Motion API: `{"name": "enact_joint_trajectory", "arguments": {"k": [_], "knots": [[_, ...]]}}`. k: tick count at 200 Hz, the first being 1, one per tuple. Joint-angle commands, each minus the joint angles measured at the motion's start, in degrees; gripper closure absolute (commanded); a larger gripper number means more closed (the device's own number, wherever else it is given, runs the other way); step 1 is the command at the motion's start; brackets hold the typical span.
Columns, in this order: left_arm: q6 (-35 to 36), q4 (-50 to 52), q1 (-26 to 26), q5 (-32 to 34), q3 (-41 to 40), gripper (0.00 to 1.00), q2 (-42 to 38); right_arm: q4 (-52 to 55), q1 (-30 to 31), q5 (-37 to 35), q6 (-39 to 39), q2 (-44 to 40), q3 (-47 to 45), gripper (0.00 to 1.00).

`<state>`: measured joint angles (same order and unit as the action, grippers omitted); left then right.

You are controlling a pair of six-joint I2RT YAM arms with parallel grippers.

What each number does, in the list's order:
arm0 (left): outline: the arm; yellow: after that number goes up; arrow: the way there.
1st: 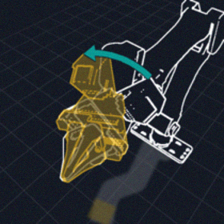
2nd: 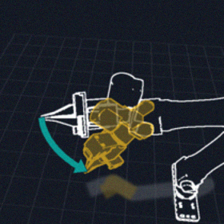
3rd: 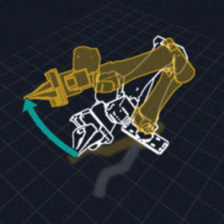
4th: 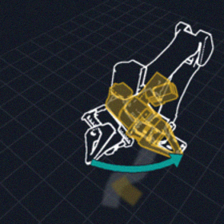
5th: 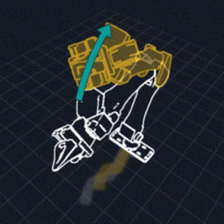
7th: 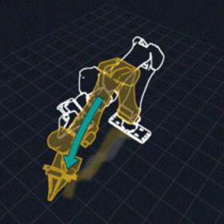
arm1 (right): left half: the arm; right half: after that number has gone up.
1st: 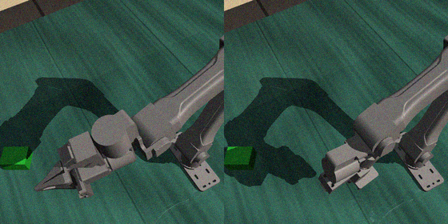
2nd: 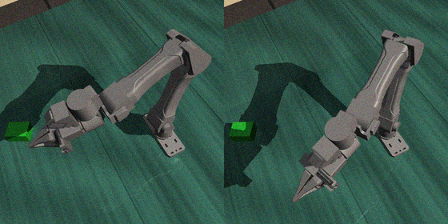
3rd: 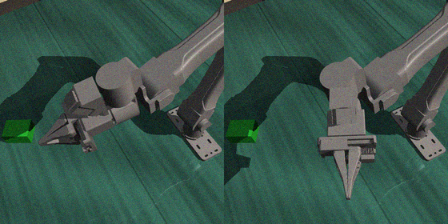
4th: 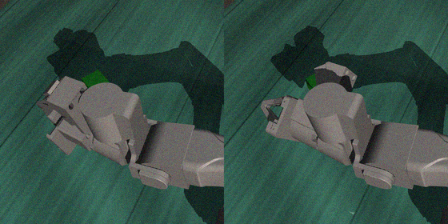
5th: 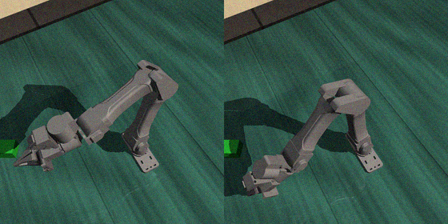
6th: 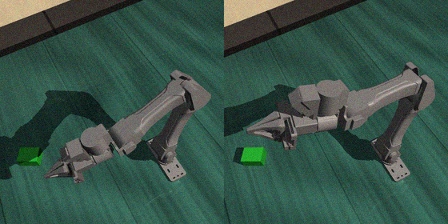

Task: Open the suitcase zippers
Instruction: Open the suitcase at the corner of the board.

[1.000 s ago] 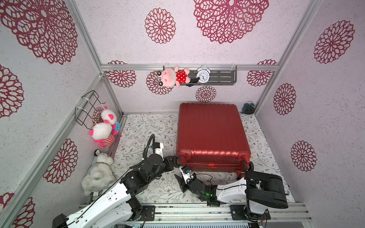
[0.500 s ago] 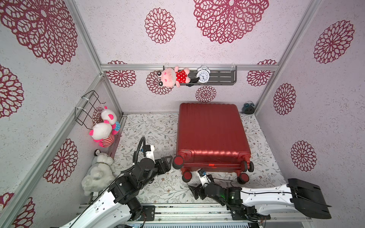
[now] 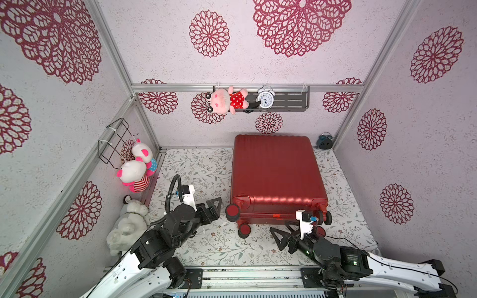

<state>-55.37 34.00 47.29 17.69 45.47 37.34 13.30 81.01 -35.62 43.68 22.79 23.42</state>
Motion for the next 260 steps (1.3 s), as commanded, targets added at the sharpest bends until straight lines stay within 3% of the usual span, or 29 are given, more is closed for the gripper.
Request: {"name": "enact_joint_trajectory", "arguments": {"k": [1,38,79,138,183,225,260], "knots": [[1.6,-1.5,0.6,-1.1,1.3,0.08,2.6,8.6,-0.2,-4.3,-1.4,2.9,7.1,0.01],[2.5,-2.5,1.3,-2.0,2.4,0.08,6.1,22.9,-0.8,-9.9,-4.5,13.7,21.8,0.01],[3.3,-1.9,1.5,-2.8,3.7,0.08,8.2,48.4,-2.1,-16.9,4.7,22.4,38.4,0.01],[3.8,-2.7,1.6,-3.7,4.0,0.07,10.7,66.9,-6.0,-18.4,16.9,20.3,40.5,0.01],[4.3,-3.5,1.6,-4.7,5.1,0.07,12.6,64.8,-11.4,-14.9,12.4,19.9,38.9,0.02],[4.5,-5.3,1.5,-5.3,4.3,0.07,13.5,54.7,-27.7,-0.2,-2.7,21.3,35.7,0.02],[4.7,-5.3,1.6,-5.3,3.9,0.07,13.2,50.4,-39.6,8.7,-9.6,20.7,33.4,0.02]]}}
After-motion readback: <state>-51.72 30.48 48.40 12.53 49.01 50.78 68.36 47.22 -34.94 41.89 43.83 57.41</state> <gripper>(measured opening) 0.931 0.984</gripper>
